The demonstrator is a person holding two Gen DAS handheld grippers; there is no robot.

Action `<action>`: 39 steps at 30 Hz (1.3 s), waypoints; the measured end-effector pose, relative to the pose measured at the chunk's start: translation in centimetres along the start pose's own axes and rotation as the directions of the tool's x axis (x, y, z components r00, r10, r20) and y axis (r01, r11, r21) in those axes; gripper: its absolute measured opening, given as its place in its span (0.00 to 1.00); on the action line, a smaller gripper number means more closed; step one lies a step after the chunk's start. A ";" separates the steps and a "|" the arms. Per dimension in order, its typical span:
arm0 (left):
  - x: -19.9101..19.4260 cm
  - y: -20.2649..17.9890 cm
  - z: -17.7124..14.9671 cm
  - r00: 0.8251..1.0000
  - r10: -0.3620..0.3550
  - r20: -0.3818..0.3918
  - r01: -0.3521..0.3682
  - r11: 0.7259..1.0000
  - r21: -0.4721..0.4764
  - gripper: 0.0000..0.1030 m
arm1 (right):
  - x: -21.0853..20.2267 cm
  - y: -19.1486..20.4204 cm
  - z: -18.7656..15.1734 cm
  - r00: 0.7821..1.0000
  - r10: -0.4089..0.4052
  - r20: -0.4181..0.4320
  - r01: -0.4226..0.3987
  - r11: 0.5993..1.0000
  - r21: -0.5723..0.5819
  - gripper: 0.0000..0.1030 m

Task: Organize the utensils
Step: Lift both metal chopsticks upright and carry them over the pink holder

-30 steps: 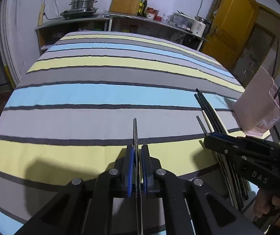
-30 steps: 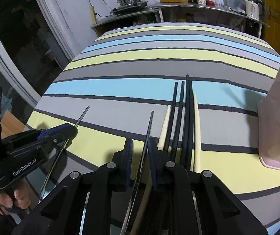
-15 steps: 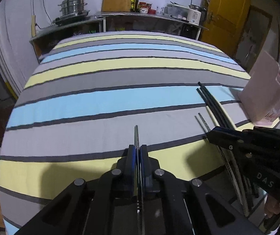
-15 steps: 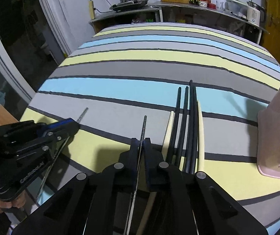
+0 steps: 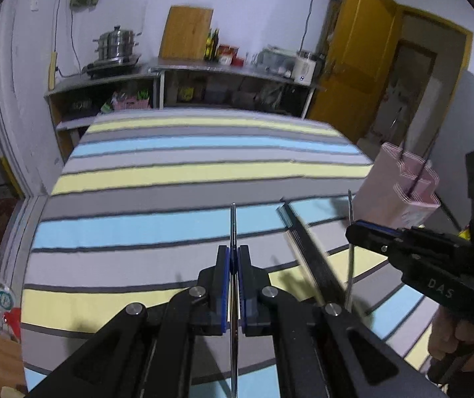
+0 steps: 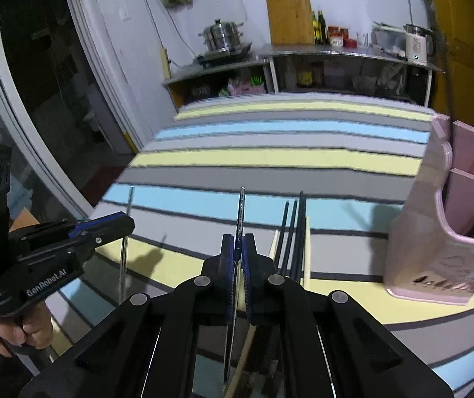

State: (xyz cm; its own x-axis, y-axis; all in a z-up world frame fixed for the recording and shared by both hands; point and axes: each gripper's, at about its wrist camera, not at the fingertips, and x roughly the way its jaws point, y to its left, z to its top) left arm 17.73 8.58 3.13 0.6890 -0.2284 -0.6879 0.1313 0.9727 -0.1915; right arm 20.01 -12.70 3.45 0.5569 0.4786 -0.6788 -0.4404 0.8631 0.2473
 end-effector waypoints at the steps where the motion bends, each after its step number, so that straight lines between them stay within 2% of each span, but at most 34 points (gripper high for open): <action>1: -0.5 -0.1 0.2 1.000 -0.005 0.009 0.005 1.000 0.002 0.04 | -0.2 0.3 0.2 1.000 0.001 0.008 -0.001 1.000 0.001 0.05; 9: -4.3 -1.9 1.4 0.996 -0.050 0.071 0.048 0.998 0.031 0.04 | -4.1 0.4 0.5 0.997 0.008 0.082 -0.008 1.000 0.002 0.05; 19: -5.8 -4.1 2.9 0.991 -0.089 0.095 0.083 0.995 0.064 0.04 | -7.3 -0.5 0.6 0.990 -0.003 0.144 0.001 1.000 0.014 0.05; 26: -6.2 -6.4 4.5 0.985 -0.145 0.098 0.137 0.987 0.083 0.04 | -9.5 -1.7 0.9 0.983 -0.024 0.183 0.019 0.999 0.029 0.05; 33: -5.9 -10.1 7.2 0.967 -0.232 0.105 0.222 0.970 0.102 0.04 | -13.1 -4.2 1.8 0.968 -0.077 0.239 0.063 0.996 0.063 0.05; 39: -5.6 -14.1 9.9 0.944 -0.307 0.117 0.293 0.948 0.123 0.04 | -16.7 -7.0 3.1 0.943 -0.145 0.299 0.118 0.987 0.107 0.05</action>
State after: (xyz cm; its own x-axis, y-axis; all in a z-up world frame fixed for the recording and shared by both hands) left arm 19.11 -3.42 16.61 0.6937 -0.5095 -0.5091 0.4142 0.8604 -0.2968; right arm 15.97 -26.28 15.18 0.7999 0.3743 -0.4692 -0.2937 0.9258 0.2379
